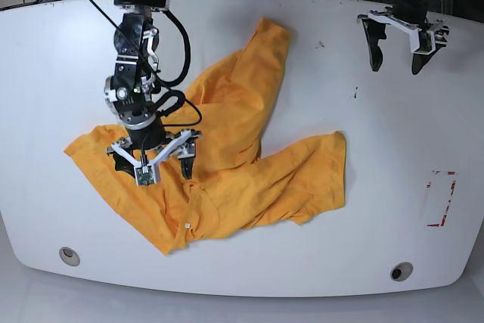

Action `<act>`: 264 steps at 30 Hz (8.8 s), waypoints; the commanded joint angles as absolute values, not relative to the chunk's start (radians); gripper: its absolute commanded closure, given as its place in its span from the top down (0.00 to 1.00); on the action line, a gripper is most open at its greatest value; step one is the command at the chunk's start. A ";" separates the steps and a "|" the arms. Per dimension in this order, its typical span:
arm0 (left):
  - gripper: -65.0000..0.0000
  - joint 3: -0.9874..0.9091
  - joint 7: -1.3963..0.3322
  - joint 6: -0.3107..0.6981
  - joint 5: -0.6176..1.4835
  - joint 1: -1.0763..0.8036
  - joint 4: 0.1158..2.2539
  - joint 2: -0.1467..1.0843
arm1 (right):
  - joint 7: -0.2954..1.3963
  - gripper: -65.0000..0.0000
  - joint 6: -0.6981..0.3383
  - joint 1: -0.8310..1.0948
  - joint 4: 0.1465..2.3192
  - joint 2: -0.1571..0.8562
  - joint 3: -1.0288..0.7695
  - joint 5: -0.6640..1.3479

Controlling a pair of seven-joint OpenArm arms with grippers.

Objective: Layout the t-shirt on the table in an organized manner, then fold the t-shirt properly

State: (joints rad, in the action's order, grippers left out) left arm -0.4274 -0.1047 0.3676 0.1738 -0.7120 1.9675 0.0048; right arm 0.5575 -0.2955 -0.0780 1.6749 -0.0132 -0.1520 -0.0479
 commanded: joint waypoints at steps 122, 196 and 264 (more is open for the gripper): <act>0.75 -0.426 -0.079 0.371 0.180 -0.697 1.975 0.010 | 0.302 0.32 -0.294 -0.501 0.891 -0.022 -0.150 0.099; 0.84 0.255 -0.605 0.437 0.183 -0.311 1.782 0.087 | 0.506 0.00 -0.294 -0.627 1.613 0.005 0.127 -0.059; 0.00 -0.297 -0.687 0.664 0.182 -0.074 1.854 0.191 | 0.579 0.00 -0.294 -0.940 1.480 0.105 0.004 -0.056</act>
State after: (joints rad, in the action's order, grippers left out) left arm -0.2901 -0.7033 0.6601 0.1589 -0.1181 1.8034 0.1783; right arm 0.6136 -0.3069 -0.8688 1.4906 0.0906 0.0078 -0.0563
